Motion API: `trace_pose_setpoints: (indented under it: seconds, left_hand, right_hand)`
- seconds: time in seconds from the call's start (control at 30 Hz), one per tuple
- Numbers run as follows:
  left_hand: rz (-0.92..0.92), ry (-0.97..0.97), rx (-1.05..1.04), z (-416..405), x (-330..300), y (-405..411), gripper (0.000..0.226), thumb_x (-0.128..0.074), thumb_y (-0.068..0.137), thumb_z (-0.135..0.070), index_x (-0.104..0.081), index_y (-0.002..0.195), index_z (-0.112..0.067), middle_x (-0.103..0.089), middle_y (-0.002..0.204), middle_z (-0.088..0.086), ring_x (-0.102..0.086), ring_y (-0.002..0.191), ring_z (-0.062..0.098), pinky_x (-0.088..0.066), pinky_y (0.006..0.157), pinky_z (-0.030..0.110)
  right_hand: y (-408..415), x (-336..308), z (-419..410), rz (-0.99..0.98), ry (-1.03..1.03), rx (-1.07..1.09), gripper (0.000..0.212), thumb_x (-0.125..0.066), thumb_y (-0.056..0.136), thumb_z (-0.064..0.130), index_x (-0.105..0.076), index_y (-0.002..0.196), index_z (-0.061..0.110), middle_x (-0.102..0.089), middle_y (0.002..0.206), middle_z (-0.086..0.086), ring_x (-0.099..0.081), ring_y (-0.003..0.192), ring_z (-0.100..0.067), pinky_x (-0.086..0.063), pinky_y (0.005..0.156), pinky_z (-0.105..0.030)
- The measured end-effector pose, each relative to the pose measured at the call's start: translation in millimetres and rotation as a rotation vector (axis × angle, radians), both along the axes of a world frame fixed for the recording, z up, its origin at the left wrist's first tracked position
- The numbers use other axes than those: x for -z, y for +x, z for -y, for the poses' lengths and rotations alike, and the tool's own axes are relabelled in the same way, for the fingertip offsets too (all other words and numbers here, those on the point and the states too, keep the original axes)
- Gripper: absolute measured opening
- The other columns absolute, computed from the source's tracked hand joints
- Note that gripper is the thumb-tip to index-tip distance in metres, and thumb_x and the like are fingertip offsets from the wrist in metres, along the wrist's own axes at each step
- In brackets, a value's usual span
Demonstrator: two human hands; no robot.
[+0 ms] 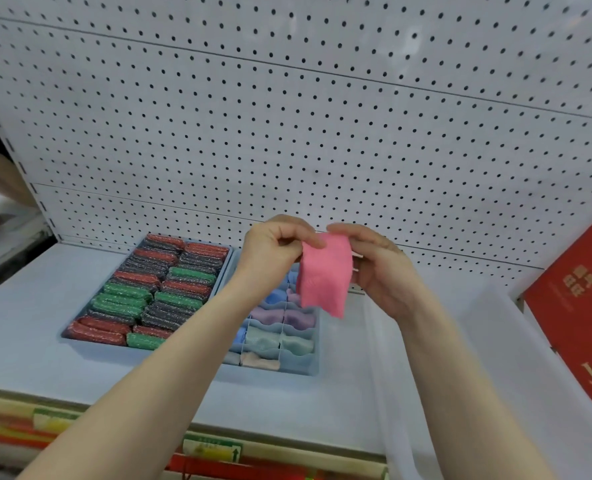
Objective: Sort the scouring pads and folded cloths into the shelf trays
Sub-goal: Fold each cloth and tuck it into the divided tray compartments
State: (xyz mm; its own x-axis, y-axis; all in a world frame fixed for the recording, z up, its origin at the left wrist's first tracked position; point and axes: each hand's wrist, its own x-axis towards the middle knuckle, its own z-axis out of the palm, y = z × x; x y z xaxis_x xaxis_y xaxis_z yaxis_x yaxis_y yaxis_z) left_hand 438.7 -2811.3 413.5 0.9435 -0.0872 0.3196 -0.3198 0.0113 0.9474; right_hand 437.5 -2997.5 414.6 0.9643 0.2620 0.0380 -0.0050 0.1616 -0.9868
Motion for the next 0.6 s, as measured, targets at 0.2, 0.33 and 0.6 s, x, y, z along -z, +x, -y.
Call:
trace_pose_setpoints:
  seconds: [0.2,0.33,0.6]
  left_hand:
    - [-0.011,-0.084,-0.074,-3,4,1,0.043,-0.049,0.082,0.021,-0.075,0.073,-0.013,-0.067,0.097,0.009,-0.064,0.078,0.009,-0.051,0.068,0.020]
    - [-0.192,-0.172,-0.085,-6,4,4,0.029,-0.049,0.095,0.001,-0.071,0.101,-0.017,-0.068,0.109,0.009,-0.068,0.080,0.012,-0.055,0.072,0.022]
    - [-0.406,-0.206,-0.012,-7,15,-1,0.049,-0.073,0.083,-0.002,-0.050,0.127,-0.010,-0.074,0.091,0.009,-0.073,0.068,0.016,-0.056,0.059,0.023]
  right_hand:
    - [-7,9,-1,-0.103,0.034,-0.093,0.044,-0.051,0.086,0.021,-0.059,0.129,0.024,-0.059,0.104,-0.018,-0.051,0.091,-0.032,-0.041,0.082,-0.047]
    - [-10,10,-8,0.037,-0.102,0.091,0.044,-0.063,0.092,0.006,-0.055,0.128,0.030,-0.071,0.086,-0.012,-0.063,0.069,-0.024,-0.046,0.060,-0.031]
    - [-9,6,-14,0.103,-0.160,0.047,0.045,-0.041,0.092,-0.009,-0.074,0.095,0.021,-0.071,0.091,-0.006,-0.063,0.081,-0.021,-0.052,0.067,-0.025]
